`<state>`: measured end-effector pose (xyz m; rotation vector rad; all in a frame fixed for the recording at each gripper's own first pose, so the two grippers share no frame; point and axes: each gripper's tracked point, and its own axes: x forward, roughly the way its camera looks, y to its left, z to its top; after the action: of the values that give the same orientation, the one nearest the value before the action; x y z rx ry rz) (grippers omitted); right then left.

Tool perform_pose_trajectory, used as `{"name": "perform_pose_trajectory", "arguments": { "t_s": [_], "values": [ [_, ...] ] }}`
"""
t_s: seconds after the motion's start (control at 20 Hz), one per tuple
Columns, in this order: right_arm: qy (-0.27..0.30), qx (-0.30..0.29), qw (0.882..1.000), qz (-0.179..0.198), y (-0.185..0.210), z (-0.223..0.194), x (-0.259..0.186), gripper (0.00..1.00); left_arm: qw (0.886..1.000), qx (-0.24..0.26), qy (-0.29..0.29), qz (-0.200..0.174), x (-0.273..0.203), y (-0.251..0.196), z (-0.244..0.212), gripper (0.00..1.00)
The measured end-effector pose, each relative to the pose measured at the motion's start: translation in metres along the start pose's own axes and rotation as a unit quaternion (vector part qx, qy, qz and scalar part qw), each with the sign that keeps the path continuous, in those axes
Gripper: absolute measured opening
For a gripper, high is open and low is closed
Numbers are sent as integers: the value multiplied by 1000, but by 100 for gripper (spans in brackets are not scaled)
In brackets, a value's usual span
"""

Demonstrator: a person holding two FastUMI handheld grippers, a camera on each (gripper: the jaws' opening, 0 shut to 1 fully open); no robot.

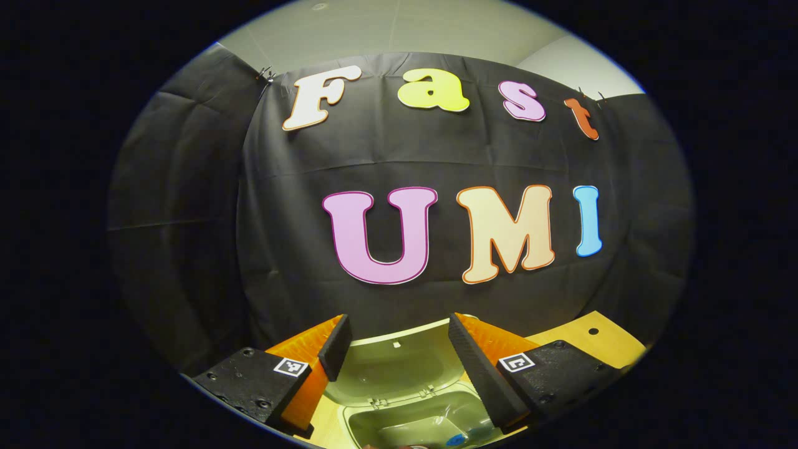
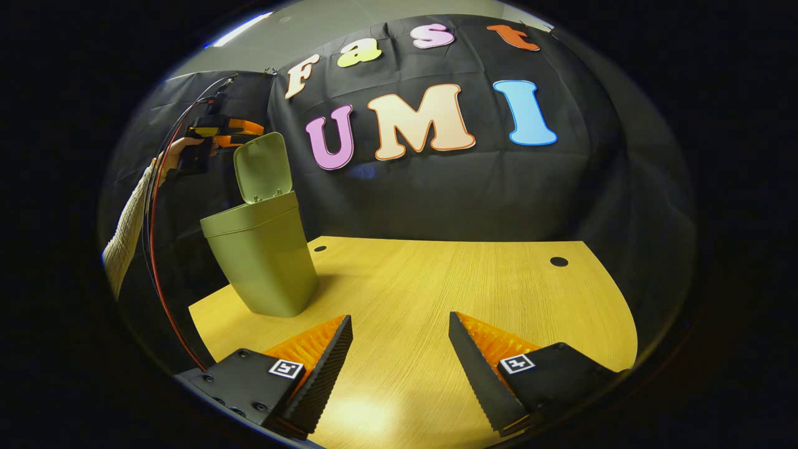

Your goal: Press the lid of the desktop garbage bin to open it, pick up the crumpled paper on the desktop and throw it into the bin, then pick up the pop can on the desktop and drop it into the bin, and finally close the garbage bin lid.

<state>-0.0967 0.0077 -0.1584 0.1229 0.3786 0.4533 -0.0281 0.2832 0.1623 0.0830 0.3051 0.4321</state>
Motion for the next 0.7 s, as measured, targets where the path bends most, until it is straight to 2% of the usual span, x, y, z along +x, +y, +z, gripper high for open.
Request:
{"name": "perform_pose_trajectory", "arguments": {
  "t_s": [0.1, 0.25, 0.4, 0.7],
  "values": [
    [5, 2, 1000, 1, -1, -3, 2, 98, 1000, -4, 0, -2, -2, -3, -1, 100],
    [7, 7, 1000, 5, 1, -9, 3, 98, 1000, 4, -2, -6, -13, -8, -5, 98],
    [5, 13, 1000, 13, 4, -10, 2, 98, 1000, 16, -7, -17, -33, -18, -13, 100],
    [-3, 11, 1000, 25, 16, -13, -10, 98, 998, 10, -27, -56, -84, -39, -36, 99]
  ]
}}
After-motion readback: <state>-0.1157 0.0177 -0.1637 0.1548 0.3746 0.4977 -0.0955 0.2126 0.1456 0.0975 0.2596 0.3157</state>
